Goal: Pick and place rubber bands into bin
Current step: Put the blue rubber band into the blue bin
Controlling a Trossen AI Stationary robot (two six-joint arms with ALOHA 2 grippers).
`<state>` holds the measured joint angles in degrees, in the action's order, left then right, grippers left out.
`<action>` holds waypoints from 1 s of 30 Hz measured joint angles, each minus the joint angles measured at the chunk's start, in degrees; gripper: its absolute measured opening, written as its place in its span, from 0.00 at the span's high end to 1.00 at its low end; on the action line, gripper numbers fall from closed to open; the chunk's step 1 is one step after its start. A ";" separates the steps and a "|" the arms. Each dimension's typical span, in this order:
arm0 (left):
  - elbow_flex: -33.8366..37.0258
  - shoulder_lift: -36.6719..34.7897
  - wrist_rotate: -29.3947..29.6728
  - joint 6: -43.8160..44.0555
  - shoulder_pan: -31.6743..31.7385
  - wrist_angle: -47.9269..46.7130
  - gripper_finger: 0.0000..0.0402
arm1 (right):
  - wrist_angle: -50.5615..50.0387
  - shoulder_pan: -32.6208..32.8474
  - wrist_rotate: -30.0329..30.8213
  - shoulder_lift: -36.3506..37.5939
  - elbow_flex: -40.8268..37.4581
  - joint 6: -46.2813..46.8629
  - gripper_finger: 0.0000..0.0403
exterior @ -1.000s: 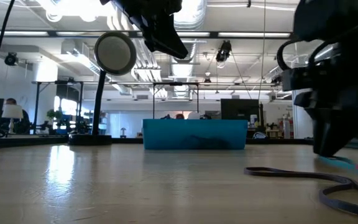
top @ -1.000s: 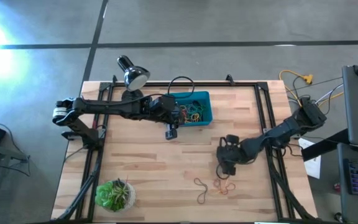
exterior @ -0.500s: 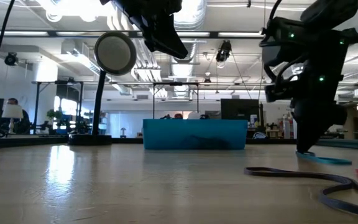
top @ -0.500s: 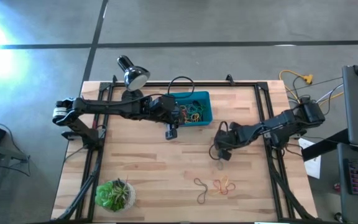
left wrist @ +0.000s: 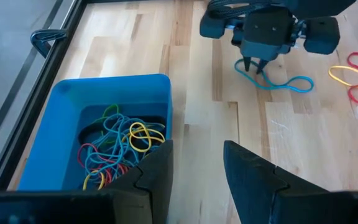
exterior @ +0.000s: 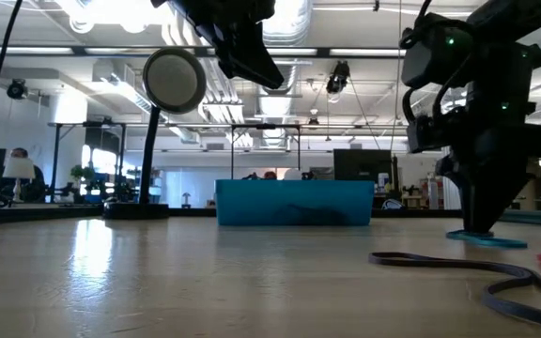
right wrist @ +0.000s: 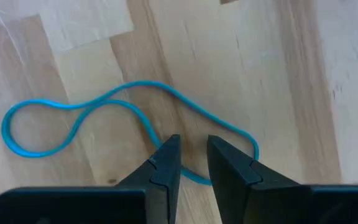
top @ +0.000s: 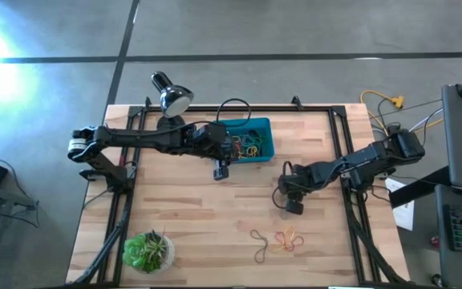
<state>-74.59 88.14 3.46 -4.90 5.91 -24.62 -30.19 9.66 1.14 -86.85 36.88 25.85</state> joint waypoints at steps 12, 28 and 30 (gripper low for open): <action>3.80 0.02 0.02 0.06 0.00 0.03 0.69 | 5.73 7.21 -2.22 0.20 0.00 -0.04 0.84; 4.22 0.04 0.02 0.13 0.00 0.20 0.69 | 9.72 11.57 -6.38 -0.08 -0.26 0.55 0.84; 4.22 0.04 0.00 0.13 0.00 0.17 0.69 | 9.85 11.51 -6.55 -0.37 -0.45 1.03 0.83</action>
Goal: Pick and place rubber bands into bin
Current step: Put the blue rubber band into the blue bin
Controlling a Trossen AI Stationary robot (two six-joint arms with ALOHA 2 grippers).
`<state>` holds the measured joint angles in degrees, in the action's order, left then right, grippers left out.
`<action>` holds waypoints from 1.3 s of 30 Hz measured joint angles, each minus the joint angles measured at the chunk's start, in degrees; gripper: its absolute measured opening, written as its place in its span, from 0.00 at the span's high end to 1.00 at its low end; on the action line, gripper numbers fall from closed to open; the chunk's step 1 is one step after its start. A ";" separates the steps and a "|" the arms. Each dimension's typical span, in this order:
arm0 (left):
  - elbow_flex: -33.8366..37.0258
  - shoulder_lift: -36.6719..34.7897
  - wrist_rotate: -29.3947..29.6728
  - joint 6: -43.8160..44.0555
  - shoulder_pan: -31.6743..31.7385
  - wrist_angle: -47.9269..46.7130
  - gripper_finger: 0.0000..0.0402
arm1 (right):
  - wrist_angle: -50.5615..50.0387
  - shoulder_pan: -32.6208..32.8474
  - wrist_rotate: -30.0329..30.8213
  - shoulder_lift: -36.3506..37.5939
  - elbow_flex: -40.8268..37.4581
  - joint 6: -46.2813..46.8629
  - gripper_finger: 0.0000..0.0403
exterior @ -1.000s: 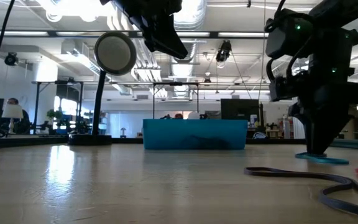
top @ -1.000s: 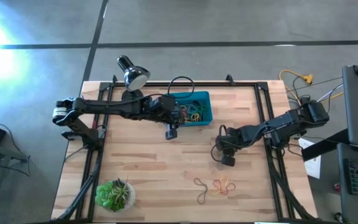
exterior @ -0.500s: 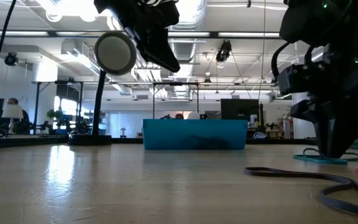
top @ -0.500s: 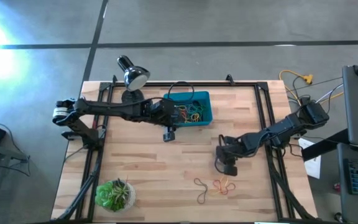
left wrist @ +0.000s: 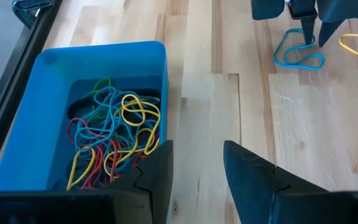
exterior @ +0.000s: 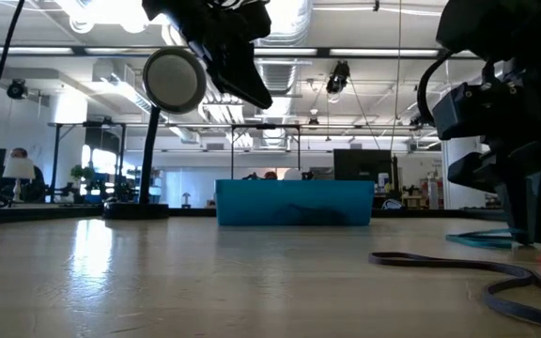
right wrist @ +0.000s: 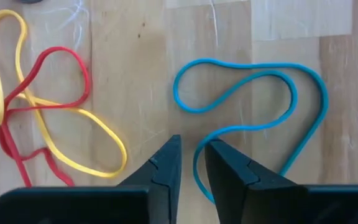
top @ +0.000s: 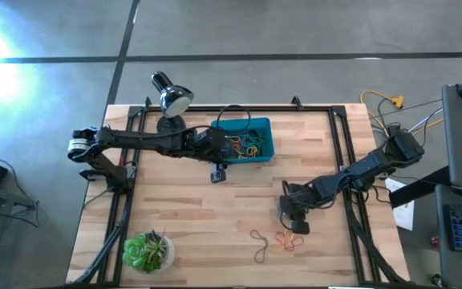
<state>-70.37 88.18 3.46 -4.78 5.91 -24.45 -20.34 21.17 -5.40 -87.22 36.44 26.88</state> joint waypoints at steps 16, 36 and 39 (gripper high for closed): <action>-0.09 0.00 0.00 0.04 0.00 0.04 0.69 | -1.72 -0.02 2.95 4.14 1.29 2.31 0.98; -0.15 0.00 -0.02 0.05 0.00 6.73 0.69 | -9.47 -14.46 30.85 16.78 20.07 -17.28 0.98; -0.15 0.00 -0.04 1.58 -0.04 6.86 0.69 | -8.52 -19.79 31.05 15.59 22.56 -22.38 0.98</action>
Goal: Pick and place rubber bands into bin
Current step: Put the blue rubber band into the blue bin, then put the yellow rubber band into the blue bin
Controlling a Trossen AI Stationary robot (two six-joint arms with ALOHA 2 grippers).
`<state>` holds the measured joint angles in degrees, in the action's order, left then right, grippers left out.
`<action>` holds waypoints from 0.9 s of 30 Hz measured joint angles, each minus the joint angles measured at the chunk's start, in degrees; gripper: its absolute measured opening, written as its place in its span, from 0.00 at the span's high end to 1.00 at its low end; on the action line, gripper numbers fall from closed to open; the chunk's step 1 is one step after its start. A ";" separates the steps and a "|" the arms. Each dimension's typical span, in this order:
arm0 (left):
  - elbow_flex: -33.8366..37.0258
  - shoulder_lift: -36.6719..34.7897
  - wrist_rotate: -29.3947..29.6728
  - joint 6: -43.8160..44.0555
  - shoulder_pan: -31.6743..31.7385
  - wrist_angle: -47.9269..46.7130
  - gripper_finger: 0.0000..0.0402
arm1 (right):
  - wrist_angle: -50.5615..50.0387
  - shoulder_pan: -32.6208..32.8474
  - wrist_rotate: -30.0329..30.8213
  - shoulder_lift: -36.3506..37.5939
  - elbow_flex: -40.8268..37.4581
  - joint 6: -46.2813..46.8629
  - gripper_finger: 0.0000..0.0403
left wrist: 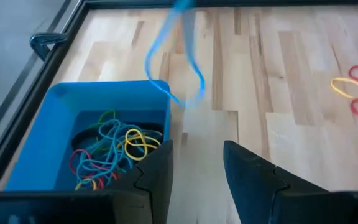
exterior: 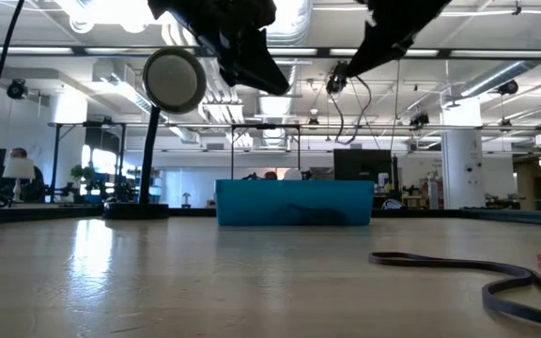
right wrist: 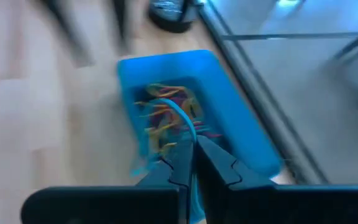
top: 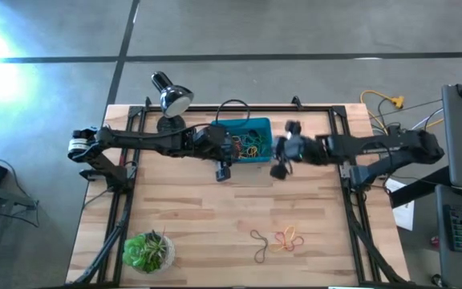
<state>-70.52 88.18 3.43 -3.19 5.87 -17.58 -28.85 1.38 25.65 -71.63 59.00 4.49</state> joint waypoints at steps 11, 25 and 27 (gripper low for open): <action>0.00 -0.22 -0.20 2.94 -0.75 -0.02 0.69 | 2.69 -18.86 -13.88 -9.97 5.95 -6.67 0.98; 0.00 -0.24 -0.20 4.47 -1.16 -2.19 0.69 | 2.02 -26.72 -25.99 -21.18 8.27 -4.34 0.94; 0.00 -0.26 -0.18 4.56 -1.20 -2.60 0.69 | 2.09 -26.72 -26.13 -21.05 8.27 -4.72 0.90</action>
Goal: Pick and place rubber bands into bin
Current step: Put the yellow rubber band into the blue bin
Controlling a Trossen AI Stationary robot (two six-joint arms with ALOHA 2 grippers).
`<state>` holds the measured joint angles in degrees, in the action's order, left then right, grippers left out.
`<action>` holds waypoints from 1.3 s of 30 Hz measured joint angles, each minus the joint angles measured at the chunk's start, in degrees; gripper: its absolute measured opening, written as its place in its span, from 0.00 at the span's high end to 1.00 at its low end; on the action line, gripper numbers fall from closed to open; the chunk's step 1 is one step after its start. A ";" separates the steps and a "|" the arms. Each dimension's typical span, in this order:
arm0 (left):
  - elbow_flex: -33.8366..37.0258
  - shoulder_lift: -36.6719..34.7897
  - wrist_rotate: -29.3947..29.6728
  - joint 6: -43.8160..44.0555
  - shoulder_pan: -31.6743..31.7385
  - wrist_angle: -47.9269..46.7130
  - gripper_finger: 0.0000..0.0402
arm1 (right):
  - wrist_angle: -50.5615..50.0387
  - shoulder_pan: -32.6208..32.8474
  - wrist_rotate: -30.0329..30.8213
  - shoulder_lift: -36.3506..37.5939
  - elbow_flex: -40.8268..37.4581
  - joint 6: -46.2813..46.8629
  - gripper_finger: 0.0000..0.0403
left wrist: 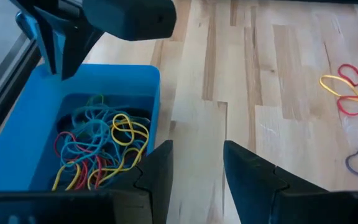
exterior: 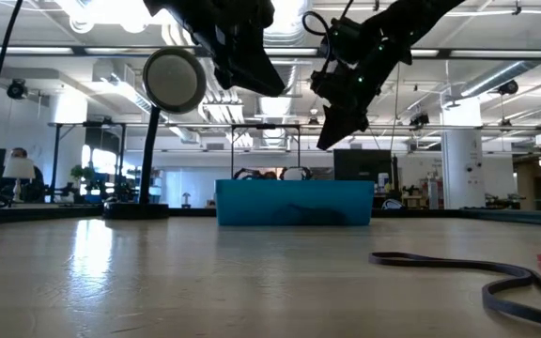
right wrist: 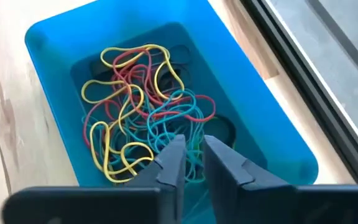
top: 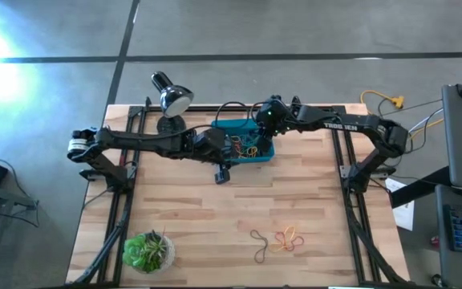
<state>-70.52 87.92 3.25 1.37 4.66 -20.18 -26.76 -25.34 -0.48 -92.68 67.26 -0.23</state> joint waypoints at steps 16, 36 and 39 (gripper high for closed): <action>0.11 0.42 -15.84 -9.92 -0.39 0.27 0.69 | -12.28 3.79 -16.13 8.40 -1.40 -3.82 0.68; 0.79 0.42 -16.65 -18.51 -0.26 0.85 0.69 | 2.08 46.27 4.40 17.43 -21.47 43.85 0.77; 0.79 0.42 -16.65 -18.51 -0.26 1.30 0.69 | 2.18 50.57 5.49 14.96 -21.64 48.01 0.79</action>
<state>-69.73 88.33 -13.41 -17.15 4.40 -18.89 -24.58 25.23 5.01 -77.72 45.63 47.78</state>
